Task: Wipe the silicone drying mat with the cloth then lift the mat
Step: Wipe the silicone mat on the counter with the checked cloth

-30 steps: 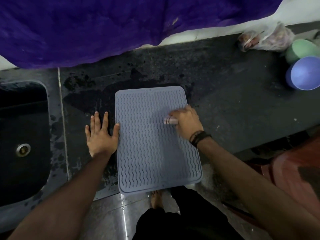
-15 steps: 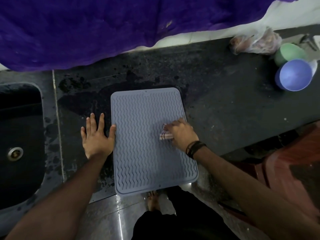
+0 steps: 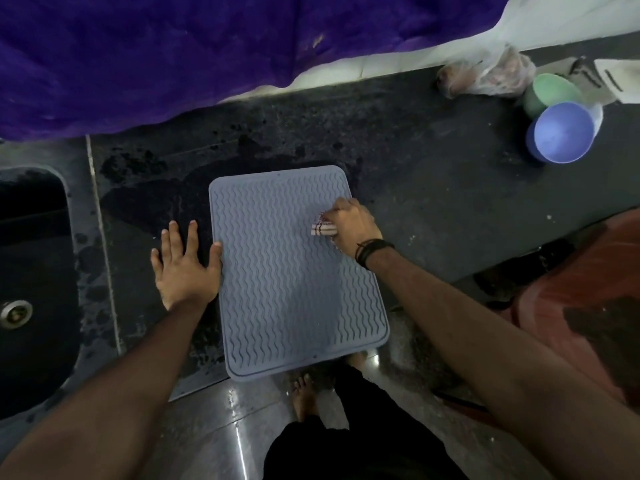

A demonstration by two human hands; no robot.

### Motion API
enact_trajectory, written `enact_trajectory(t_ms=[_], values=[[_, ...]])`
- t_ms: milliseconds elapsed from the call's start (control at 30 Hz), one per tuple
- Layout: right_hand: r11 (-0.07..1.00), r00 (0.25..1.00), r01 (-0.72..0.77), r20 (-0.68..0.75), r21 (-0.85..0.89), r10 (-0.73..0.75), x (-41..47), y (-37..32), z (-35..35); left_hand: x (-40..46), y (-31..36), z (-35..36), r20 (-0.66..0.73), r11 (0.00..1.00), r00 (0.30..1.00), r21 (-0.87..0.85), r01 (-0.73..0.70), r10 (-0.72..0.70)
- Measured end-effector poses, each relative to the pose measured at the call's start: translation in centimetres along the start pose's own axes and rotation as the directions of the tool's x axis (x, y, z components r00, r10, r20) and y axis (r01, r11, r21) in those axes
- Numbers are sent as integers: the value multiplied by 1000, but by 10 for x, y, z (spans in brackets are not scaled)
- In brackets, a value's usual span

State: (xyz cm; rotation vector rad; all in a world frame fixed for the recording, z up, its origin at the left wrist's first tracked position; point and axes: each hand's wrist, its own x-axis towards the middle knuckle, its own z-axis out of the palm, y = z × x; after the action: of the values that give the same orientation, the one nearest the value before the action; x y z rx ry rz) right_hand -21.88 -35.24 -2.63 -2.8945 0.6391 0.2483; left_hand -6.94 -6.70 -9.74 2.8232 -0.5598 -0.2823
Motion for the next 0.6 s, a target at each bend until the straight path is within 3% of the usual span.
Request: enact_trajectory(t_ms=[200,367,600], values=[[998,998,18,-57,63,-14,-80,0,23,0,0,0,17,1000,1000,18,3,-3],[996,998,60,-8,72,-59,-143,-2,25,-1,0,-1,23,1000,1000,13,9,-9],[999,995,-14,-95,42,18,-55,25,-6,0,0,0,14,999,1000,32,9,-9]])
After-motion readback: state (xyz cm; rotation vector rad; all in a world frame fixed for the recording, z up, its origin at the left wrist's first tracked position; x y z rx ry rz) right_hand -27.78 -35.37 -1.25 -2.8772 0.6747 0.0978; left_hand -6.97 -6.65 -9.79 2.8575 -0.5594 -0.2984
